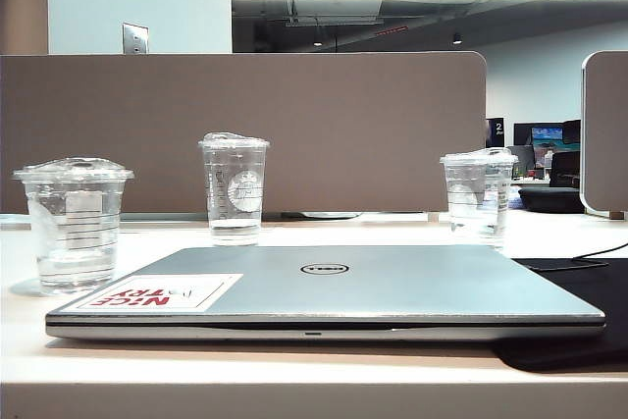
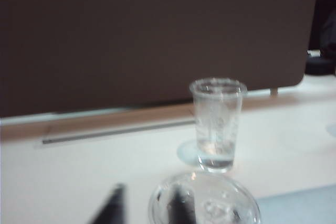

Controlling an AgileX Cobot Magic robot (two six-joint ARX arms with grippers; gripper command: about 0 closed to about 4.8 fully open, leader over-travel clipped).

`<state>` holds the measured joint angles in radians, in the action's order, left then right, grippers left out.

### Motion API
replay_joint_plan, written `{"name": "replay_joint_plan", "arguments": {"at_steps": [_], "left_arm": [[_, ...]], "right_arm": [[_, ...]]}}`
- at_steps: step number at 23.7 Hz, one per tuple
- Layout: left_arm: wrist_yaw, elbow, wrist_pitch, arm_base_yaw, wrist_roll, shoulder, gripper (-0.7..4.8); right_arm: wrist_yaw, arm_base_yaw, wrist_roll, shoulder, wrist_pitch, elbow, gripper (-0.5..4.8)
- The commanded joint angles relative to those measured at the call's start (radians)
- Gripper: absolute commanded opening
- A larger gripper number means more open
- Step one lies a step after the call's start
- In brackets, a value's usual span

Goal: Pick up the coffee cup on the middle and place it on the left side of the laptop.

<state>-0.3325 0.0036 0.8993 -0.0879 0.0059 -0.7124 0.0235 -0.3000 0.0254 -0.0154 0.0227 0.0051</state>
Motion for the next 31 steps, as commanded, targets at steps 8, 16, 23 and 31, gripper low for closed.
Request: {"name": "replay_joint_plan", "arguments": {"at_steps": [8, 16, 23, 31], "left_arm": [[0.284, 0.081, -0.814, 0.0, 0.002, 0.65, -0.05], [0.325, 0.092, -0.871, 0.001, -0.003, 0.707, -0.05], [0.326, 0.092, -0.933, 0.0, -0.008, 0.707, -0.05], [0.336, 0.092, -0.96, 0.0, -0.022, 0.707, -0.05]], "right_arm": [[-0.002, 0.15, 0.0, 0.016, -0.019, -0.004, -0.05], [0.002, 0.268, 0.0, 0.016, -0.014, -0.004, -0.05], [0.001, 0.424, 0.0, 0.016, -0.011, -0.004, -0.05], [0.002, 0.43, 0.0, 0.016, -0.011, -0.004, -0.05]]}}
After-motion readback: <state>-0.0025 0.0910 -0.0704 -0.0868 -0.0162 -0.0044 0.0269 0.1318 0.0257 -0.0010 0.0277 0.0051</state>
